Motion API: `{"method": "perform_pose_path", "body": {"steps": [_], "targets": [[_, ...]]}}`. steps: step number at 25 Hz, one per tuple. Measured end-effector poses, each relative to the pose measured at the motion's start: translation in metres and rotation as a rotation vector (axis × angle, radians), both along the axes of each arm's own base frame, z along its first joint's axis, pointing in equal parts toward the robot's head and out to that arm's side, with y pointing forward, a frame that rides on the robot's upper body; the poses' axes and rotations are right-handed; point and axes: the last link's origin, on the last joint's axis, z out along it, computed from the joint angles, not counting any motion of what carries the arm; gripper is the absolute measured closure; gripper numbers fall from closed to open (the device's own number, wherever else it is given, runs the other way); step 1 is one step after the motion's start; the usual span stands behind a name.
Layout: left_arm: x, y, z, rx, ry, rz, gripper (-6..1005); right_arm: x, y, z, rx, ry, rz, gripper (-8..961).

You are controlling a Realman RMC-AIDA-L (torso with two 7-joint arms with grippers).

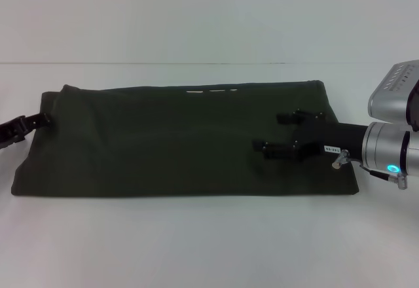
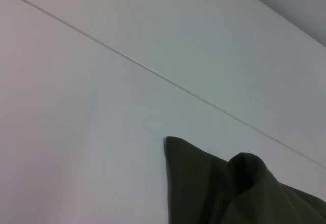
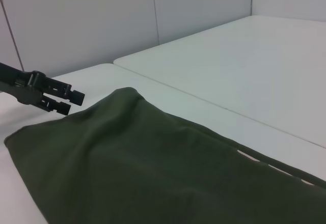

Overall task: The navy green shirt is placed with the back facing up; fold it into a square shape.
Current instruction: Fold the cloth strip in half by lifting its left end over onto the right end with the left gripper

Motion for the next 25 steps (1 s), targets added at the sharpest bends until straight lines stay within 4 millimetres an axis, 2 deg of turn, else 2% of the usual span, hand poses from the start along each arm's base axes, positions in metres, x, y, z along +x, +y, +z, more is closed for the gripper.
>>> {"method": "perform_pose_path", "body": {"steps": [11, 25], "targets": [[-0.003, 0.0, -0.002, 0.007, 0.015, 0.009, 116, -0.001, 0.0, 0.0, 0.0, 0.0, 0.001, 28], [-0.001, 0.0, -0.011, 0.004, 0.025, 0.007, 116, -0.001, 0.002, 0.0, 0.004, -0.003, 0.0, 28]]}}
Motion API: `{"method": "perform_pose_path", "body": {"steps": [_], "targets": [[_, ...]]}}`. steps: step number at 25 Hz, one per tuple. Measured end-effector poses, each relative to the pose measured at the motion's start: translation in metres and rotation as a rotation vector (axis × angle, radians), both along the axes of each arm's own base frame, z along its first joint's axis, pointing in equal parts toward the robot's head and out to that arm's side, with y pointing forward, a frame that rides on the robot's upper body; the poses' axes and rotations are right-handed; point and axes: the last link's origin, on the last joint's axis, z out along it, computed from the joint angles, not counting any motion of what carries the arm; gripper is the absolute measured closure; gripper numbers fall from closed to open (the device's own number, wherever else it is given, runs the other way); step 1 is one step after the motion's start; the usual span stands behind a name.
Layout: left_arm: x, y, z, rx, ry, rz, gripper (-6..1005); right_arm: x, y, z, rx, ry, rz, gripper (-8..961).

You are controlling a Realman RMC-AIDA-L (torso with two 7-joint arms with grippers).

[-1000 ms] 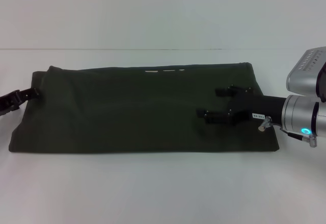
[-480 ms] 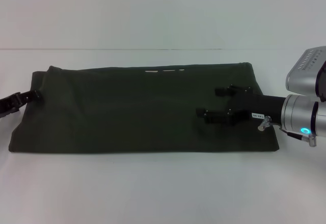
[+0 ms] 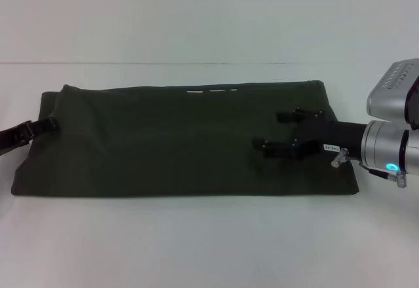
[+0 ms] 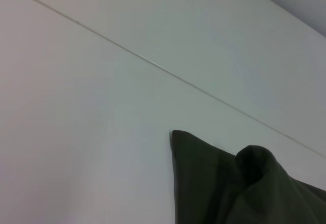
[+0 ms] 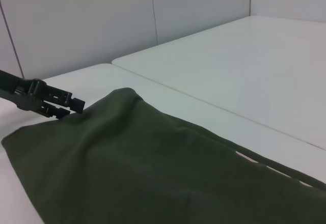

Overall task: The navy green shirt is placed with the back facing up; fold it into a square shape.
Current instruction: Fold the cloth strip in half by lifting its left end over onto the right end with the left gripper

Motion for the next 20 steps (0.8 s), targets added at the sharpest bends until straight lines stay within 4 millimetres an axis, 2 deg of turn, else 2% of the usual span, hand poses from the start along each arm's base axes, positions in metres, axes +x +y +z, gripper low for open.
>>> {"method": "perform_pose_path", "body": {"steps": [9, 20], "targets": [[0.007, 0.001, -0.007, -0.021, -0.015, -0.017, 117, 0.0, 0.0, 0.0, 0.004, -0.001, -0.003, 28], [0.03, 0.007, -0.026, -0.076, -0.07, -0.076, 117, 0.0, 0.001, 0.0, 0.004, -0.002, -0.002, 29]]}}
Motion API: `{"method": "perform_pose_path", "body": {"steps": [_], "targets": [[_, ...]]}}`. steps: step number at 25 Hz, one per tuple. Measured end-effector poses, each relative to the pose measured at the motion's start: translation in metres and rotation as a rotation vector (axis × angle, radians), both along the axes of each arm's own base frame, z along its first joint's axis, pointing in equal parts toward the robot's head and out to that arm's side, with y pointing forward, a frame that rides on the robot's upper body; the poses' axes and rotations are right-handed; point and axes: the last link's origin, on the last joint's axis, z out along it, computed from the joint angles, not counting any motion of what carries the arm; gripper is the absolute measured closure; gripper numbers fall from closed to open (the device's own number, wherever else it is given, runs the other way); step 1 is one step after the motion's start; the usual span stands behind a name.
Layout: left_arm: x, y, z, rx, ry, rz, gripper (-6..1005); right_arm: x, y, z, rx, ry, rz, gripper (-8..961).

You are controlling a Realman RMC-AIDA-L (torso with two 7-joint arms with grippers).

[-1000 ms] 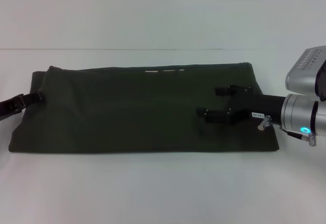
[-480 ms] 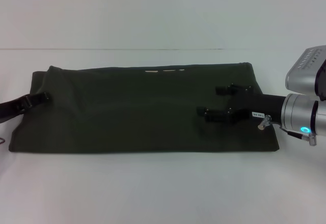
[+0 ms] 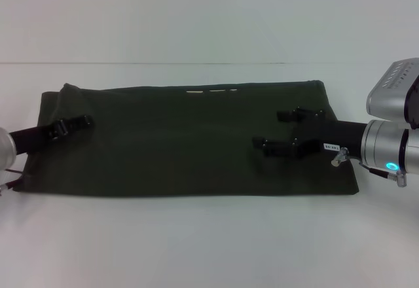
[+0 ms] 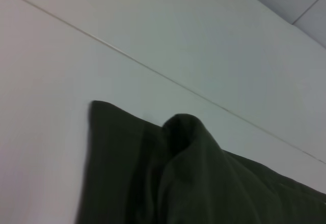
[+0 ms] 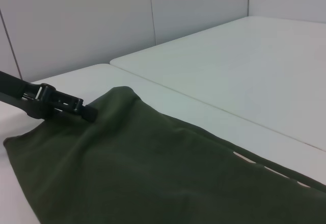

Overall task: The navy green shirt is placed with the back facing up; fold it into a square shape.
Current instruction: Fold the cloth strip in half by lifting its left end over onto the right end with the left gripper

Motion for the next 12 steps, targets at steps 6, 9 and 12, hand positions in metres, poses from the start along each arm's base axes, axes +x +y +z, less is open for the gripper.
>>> {"method": "perform_pose_path", "body": {"steps": [6, 9, 12], "targets": [[0.0051, 0.0024, -0.0026, -0.007, -0.003, -0.013, 122, 0.0003, -0.0004, -0.0004, -0.002, 0.0, -0.001, 29], [0.0046, 0.0008, -0.0035, -0.011, -0.008, -0.012, 127, 0.0006, -0.0007, -0.0006, -0.003, 0.0, -0.002, 29], [0.0021, -0.0006, -0.0022, -0.004, -0.014, -0.002, 205, 0.0008, -0.001, -0.0007, -0.004, 0.0, -0.002, 29]]}}
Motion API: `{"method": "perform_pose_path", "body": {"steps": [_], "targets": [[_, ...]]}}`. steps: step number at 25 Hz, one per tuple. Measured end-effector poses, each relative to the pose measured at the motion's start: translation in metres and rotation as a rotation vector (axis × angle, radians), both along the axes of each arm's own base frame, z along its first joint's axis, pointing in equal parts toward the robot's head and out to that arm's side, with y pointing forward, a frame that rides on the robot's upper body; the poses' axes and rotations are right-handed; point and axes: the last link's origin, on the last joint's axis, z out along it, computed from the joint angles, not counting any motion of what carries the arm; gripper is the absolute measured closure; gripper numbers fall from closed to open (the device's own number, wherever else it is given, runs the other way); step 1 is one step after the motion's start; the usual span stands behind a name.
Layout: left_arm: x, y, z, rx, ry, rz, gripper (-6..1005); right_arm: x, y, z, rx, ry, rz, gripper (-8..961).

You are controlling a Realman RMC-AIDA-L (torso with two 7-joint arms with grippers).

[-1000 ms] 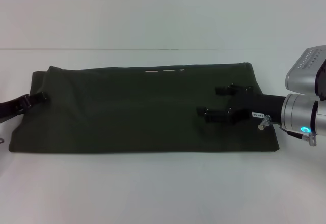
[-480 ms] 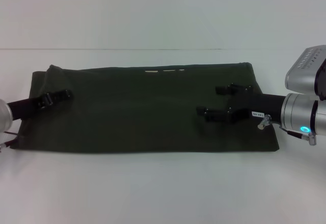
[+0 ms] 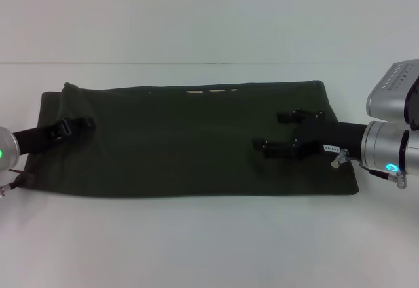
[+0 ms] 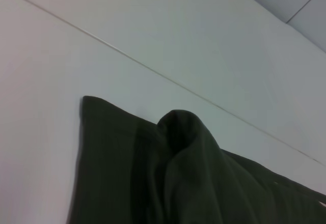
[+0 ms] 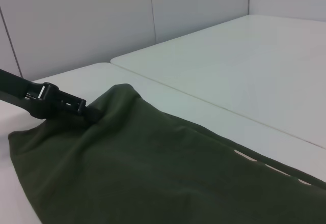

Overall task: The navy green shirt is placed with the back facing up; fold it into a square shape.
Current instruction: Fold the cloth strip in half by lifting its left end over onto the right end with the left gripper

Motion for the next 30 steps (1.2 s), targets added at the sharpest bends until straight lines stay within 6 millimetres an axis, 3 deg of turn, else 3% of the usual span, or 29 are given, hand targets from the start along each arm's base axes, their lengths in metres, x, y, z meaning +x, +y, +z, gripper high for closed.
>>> {"method": "perform_pose_path", "body": {"steps": [14, 16, 22, 30], "targets": [[-0.005, 0.0, 0.005, 0.025, 0.018, 0.013, 514, 0.0, -0.001, -0.001, -0.006, 0.003, 0.001, 29], [-0.007, 0.0, 0.009, 0.038, 0.027, 0.016, 755, 0.0, -0.001, -0.001, -0.007, 0.004, 0.001, 28], [-0.014, -0.003, 0.022, 0.107, 0.045, 0.037, 901, 0.0, -0.001, -0.001, -0.007, 0.006, 0.0, 27], [-0.022, -0.007, 0.028, 0.131, 0.071, 0.052, 815, -0.002, 0.0, 0.0, -0.004, 0.007, 0.001, 28]]}}
